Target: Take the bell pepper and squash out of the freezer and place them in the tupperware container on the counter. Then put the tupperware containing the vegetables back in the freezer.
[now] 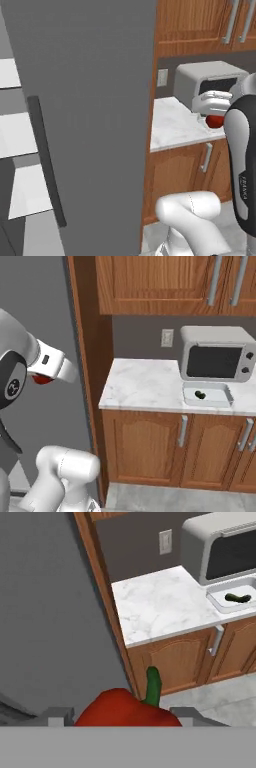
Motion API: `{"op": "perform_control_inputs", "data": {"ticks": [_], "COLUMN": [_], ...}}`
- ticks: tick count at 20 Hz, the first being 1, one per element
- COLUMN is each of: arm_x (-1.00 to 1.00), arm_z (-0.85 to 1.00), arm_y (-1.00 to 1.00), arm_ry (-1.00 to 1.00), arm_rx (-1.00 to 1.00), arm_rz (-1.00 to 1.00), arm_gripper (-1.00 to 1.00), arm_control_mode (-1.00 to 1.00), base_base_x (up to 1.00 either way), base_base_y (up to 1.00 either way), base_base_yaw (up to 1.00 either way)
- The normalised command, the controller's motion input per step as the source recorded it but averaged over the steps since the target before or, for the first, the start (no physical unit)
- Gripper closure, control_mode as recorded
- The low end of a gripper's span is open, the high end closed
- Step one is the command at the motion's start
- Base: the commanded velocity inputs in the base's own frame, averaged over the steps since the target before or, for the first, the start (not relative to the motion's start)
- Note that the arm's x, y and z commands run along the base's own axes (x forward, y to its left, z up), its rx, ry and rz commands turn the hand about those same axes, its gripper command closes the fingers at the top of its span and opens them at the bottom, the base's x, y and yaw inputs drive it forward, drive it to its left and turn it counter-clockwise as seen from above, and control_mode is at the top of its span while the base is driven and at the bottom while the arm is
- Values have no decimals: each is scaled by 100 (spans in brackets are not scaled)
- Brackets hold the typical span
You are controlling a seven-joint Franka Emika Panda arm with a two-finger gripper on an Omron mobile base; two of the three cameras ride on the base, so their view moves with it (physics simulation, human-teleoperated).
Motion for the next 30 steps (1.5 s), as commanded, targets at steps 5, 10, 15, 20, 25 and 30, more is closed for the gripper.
{"op": "perform_control_inputs", "data": {"ticks": [5,10,15,20,25,30], "arm_x": [0,0,0,8,80,93], "arm_z": [0,0,0,-10,-70,-91], "arm_y": [0,0,0,-9,-21,6], "arm_ry": [0,0,0,2,10,9], "arm_rx": [0,0,0,0,0,-3], "arm_rz": [0,0,0,2,1,0], "arm_gripper": [100,100,100,100,100,100], "arm_control_mode": [100,100,100,-100,-100,-100], "base_base_x": [59,66,36,10,0,0], "base_base_y": [-100,-100,-100,-68,0,0], "base_base_yaw": [0,8,10,10,0,0]}}
